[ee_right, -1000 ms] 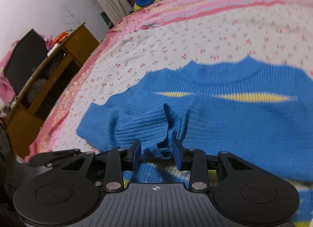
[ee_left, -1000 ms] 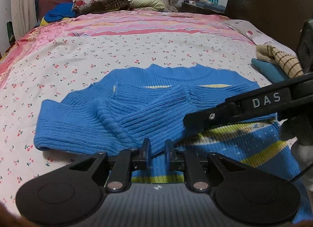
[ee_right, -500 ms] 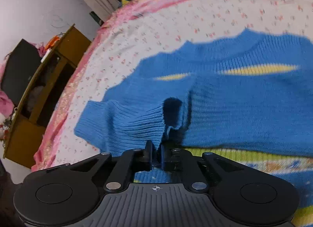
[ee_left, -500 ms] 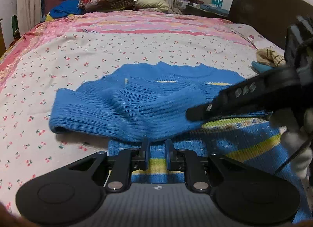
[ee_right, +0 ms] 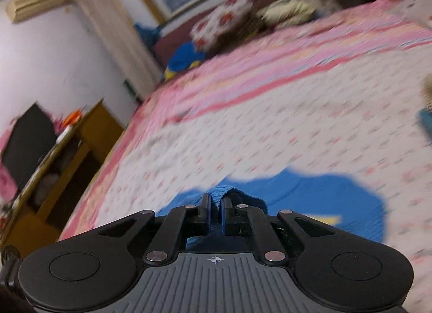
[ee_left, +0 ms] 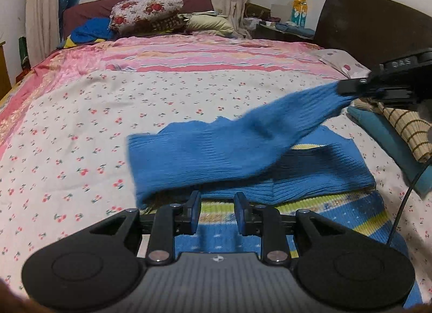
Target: Fold small clothes
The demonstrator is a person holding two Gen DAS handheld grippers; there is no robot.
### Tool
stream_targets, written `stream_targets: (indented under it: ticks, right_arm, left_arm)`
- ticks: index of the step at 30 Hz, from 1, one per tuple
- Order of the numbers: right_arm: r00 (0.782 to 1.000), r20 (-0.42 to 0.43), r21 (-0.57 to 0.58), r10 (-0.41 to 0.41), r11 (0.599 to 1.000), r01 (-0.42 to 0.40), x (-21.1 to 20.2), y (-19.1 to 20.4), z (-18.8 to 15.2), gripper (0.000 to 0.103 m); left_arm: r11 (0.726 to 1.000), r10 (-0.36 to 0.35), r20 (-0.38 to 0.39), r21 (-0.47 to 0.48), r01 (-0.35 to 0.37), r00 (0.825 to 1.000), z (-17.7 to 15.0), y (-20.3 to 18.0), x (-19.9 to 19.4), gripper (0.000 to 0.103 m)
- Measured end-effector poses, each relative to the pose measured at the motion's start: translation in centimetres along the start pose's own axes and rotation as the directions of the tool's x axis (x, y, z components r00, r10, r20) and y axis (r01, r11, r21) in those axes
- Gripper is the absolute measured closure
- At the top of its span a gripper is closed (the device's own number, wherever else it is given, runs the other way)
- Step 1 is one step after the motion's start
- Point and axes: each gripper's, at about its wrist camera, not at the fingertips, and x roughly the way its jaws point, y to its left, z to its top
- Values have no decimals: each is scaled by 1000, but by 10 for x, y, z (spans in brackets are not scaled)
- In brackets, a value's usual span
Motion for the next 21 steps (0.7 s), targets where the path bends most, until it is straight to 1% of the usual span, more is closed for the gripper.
stream_targets:
  ticks: [2, 3, 7, 10, 13, 15, 18, 19, 21]
  right_arm:
    - [999, 27, 17, -39, 999, 38, -10, -16, 1, 96]
    - [998, 27, 25, -55, 998, 54, -12, -25, -2, 96]
    - [992, -55, 65, -111, 991, 115, -1, -52, -34, 96]
    - [986, -98, 111, -134, 983, 145, 9, -68, -53, 96]
    - [990, -90, 151, -111, 981, 123, 7, -74, -51, 96]
    - [995, -73, 176, -72, 981, 84, 1, -71, -40, 96]
    - [999, -53, 203, -7, 979, 17, -15, -67, -24, 96]
    - [999, -49, 215, 20, 977, -9, -19, -65, -20, 96]
    - [998, -36, 226, 45, 973, -36, -25, -63, -15, 96]
  left_arm:
    - [1000, 12, -10, 15, -12, 1000, -1, -5, 9, 67]
    - [999, 26, -17, 24, -26, 1000, -2, -6, 14, 67]
    - [995, 92, -68, 31, -90, 993, -8, -5, 33, 67]
    - [990, 141, -85, 27, -139, 986, -12, 1, 38, 66]
    - [985, 175, -76, 16, -175, 982, -9, 6, 39, 66]
    - [979, 204, -63, 8, -204, 977, -5, 9, 40, 66]
    - [973, 227, -51, -32, -228, 973, -1, 15, 43, 66]
    - [971, 232, -47, -45, -235, 971, 0, 17, 44, 66]
    - [969, 233, -43, -77, -236, 972, -1, 21, 43, 66]
